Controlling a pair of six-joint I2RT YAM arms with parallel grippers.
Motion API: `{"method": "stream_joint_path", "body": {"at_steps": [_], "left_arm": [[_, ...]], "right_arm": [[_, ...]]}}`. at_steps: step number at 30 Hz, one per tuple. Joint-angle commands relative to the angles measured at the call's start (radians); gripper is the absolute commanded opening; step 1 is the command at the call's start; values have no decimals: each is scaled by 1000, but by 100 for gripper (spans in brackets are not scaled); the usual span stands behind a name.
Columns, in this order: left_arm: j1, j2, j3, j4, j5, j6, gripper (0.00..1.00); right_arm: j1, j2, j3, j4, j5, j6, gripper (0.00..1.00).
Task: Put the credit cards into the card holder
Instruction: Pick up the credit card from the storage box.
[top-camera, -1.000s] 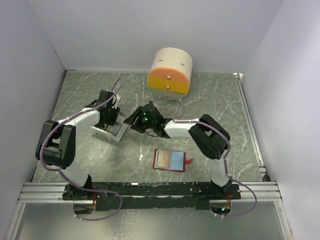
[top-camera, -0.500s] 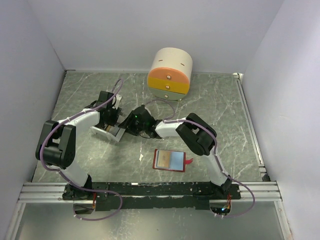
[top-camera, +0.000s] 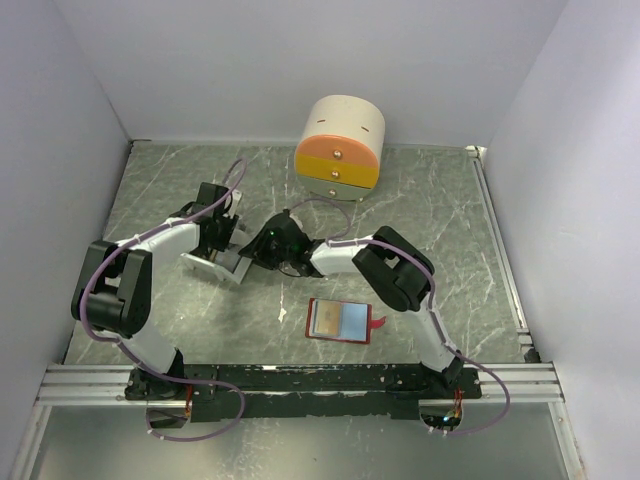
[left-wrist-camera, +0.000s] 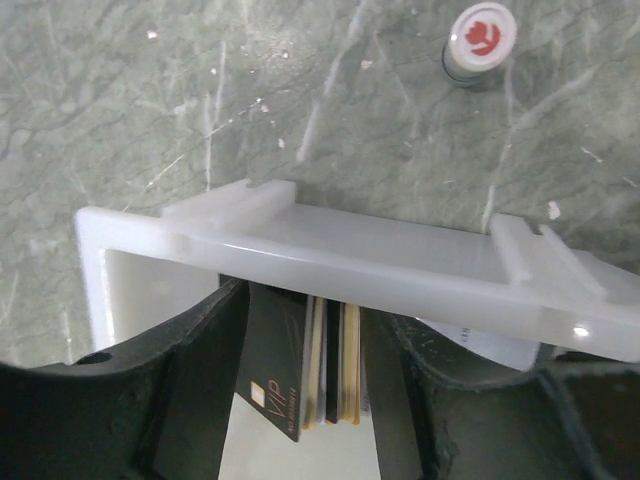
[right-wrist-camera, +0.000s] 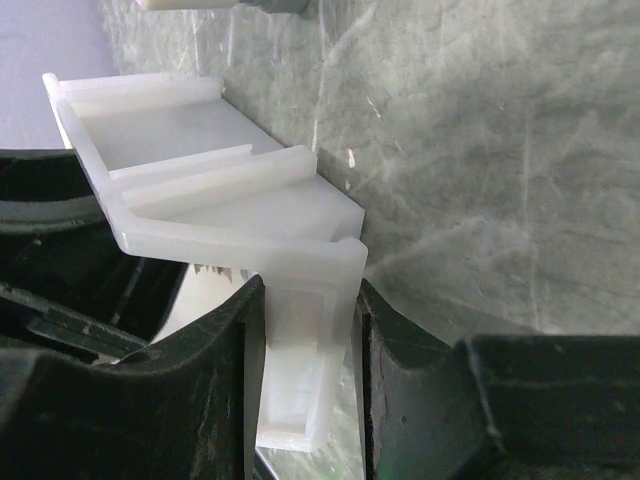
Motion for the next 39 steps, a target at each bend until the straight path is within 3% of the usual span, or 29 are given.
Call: {"method": "stream_joint_path", "body": {"at_steps": [1, 13, 20, 24, 31, 39], "left_arm": [[11, -56, 2, 33, -104, 17, 56], [11, -99, -13, 49, -208, 29, 61], [11, -78, -26, 52, -179, 32, 51], [11, -63, -11, 38, -174, 44, 40], [11, -30, 19, 11, -210, 44, 49], [9, -33, 13, 25, -234, 66, 40]], "right_arm": [[1, -41, -60, -86, 75, -61, 28], [1, -71, -101, -95, 85, -74, 25], [1, -69, -108, -87, 78, -70, 25], [1, -74, -108, -89, 83, -72, 25], [1, -78, -113, -87, 83, -77, 24], [1, -78, -113, -85, 79, -78, 24]]}}
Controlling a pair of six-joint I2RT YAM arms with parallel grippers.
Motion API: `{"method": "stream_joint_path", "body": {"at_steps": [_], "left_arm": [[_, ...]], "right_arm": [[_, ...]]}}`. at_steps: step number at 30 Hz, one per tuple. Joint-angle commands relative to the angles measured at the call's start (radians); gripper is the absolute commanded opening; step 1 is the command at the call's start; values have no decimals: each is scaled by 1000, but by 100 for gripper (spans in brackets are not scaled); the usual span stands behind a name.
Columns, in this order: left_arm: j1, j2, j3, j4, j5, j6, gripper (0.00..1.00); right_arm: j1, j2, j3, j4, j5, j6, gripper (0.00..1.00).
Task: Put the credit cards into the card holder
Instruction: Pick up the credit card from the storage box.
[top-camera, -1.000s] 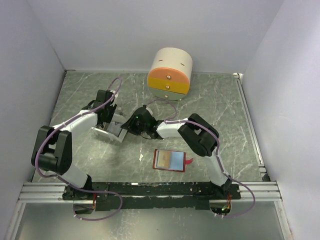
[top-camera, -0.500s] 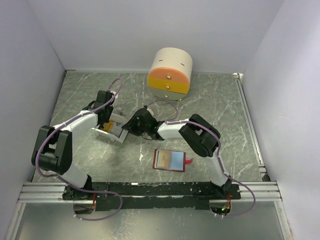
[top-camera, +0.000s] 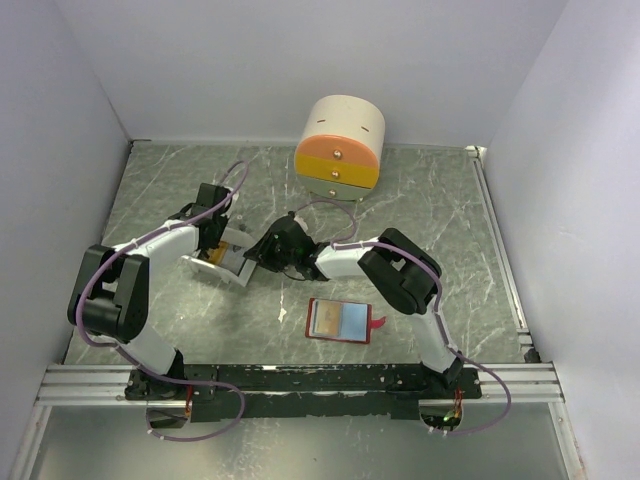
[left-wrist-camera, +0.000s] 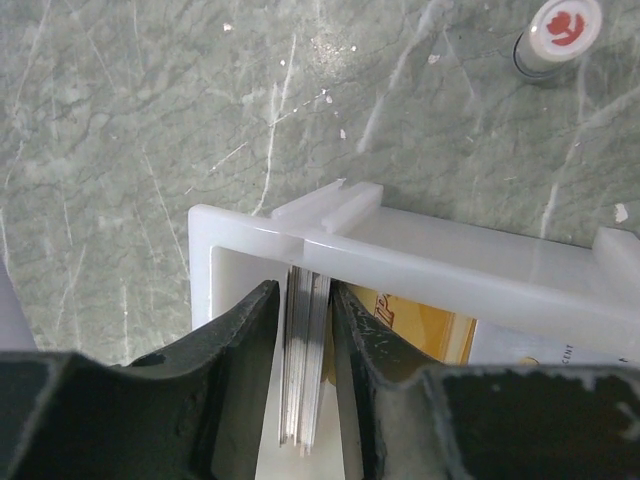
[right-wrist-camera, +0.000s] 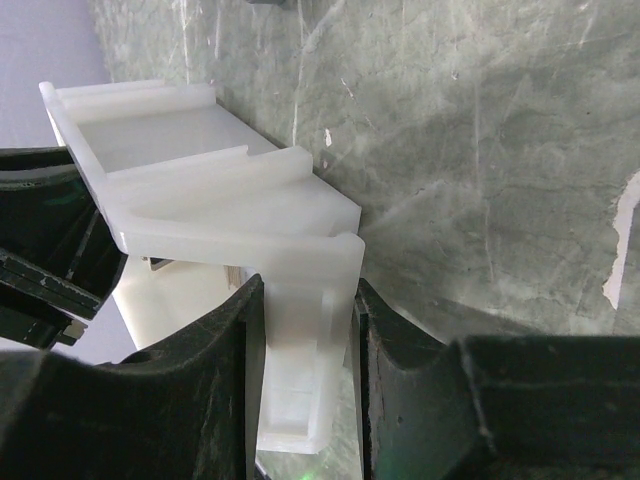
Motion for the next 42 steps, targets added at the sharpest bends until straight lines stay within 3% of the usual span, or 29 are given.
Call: {"method": "stream_joint_path", "body": {"at_steps": [1, 10, 22, 32, 42], "left_arm": [[18, 3, 38, 9, -121, 36, 39], [12, -1, 50, 7, -142, 30, 54], [-4, -8, 39, 20, -244, 41, 41], [-31, -17, 21, 44, -327, 55, 47], [-33, 0, 21, 45, -337, 61, 35]], "right_arm": [[-3, -16, -30, -94, 41, -64, 24], [-3, -30, -51, -99, 44, -74, 24], [-2, -48, -80, -99, 50, -75, 23], [0, -55, -89, -99, 49, -75, 23], [2, -59, -95, -98, 47, -77, 22]]}}
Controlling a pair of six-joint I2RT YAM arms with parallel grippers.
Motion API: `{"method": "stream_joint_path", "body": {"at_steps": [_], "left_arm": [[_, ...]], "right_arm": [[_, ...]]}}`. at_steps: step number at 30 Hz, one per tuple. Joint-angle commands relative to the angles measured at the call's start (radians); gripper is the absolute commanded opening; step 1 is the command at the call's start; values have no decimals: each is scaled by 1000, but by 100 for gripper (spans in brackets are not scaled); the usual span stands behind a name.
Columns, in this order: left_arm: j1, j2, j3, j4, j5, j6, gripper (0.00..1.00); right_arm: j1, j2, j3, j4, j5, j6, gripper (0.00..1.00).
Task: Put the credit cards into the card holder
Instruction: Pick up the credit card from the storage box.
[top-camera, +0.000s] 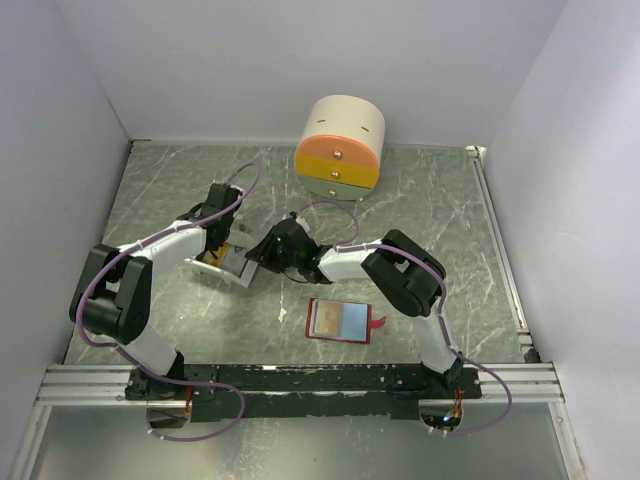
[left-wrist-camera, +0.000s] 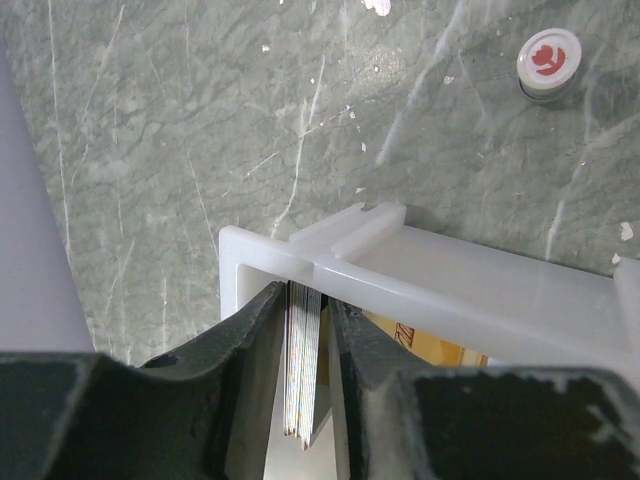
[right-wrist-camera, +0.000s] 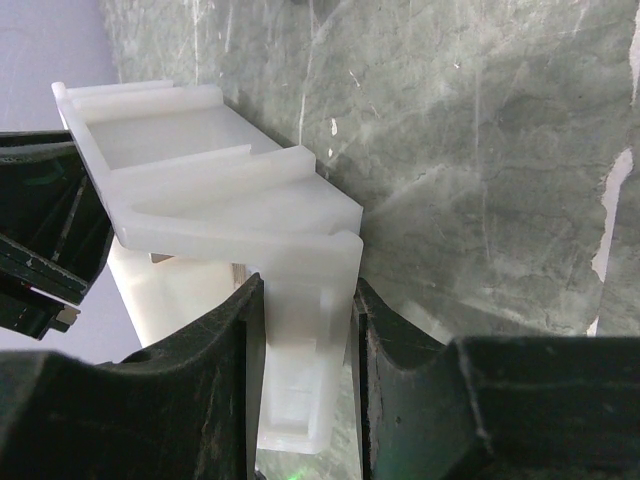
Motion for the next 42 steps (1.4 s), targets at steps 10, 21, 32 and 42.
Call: {"method": "stream_joint_path", "body": {"at_steps": [10, 21, 32, 42], "left_arm": [[30, 18, 4, 2, -102, 28, 31], [27, 49, 0, 13, -104, 38, 41], [17, 28, 19, -32, -129, 46, 23], [16, 5, 27, -45, -159, 47, 22]], "right_arm": [[-4, -30, -35, -142, 32, -63, 22], [-3, -32, -31, -145, 33, -66, 22], [-4, -60, -74, -136, 44, -62, 21], [-5, -41, -87, -133, 40, -58, 21]]}}
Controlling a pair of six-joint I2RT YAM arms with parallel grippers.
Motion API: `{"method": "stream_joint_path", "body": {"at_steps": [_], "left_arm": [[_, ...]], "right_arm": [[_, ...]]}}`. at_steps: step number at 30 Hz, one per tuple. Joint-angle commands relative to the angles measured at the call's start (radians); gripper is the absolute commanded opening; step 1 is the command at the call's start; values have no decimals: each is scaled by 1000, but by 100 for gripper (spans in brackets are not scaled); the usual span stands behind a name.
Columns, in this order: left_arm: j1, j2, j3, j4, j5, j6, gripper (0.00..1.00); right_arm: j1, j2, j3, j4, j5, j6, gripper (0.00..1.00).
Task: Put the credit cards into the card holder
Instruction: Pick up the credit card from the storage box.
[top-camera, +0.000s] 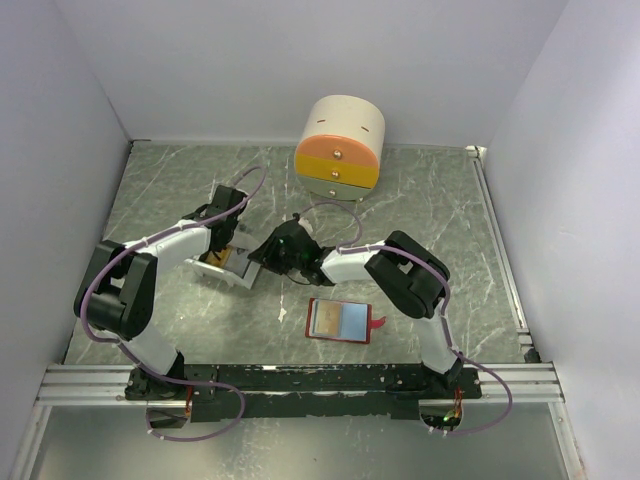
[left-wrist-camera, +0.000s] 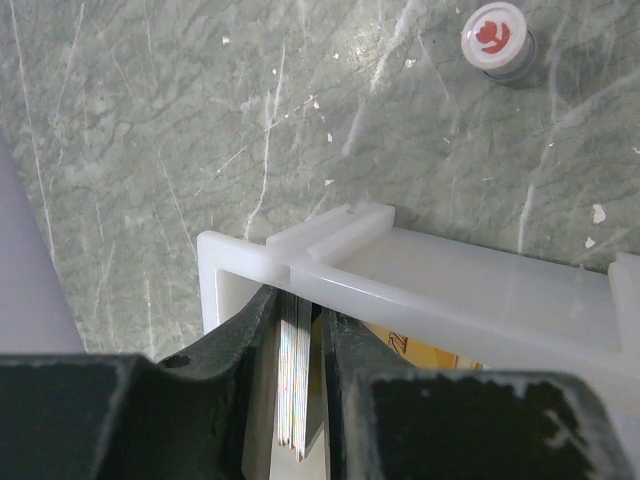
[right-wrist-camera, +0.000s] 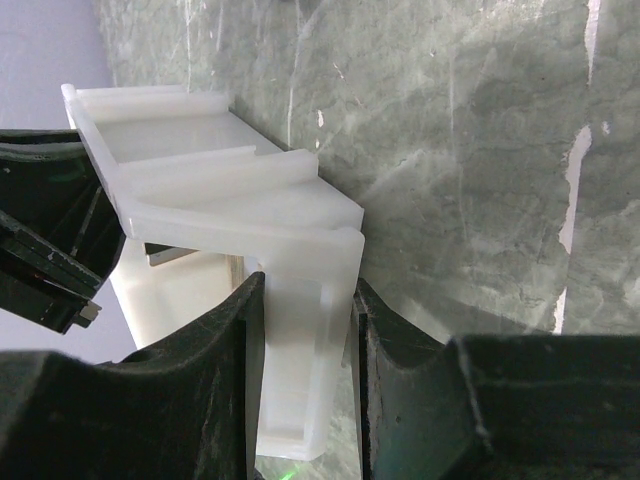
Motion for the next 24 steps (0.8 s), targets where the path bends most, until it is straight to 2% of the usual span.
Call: {"method": "stream_joint_path", "body": {"at_steps": [1, 5, 10, 18, 24], "left_arm": [[38, -31, 13, -18, -161, 47, 22], [38, -34, 11, -26, -141, 41, 21], [39, -25, 14, -31, -136, 43, 19], [37, -30, 34, -58, -162, 34, 18], [29, -28, 32, -60, -154, 25, 28]], "right_arm": [[-5, -10, -55, -129, 21, -57, 21], [-5, -13, -55, -139, 28, -65, 22], [-5, -12, -45, -154, 32, -67, 31], [-6, -3, -47, -148, 23, -67, 32], [-5, 2, -38, -148, 16, -67, 33]]}}
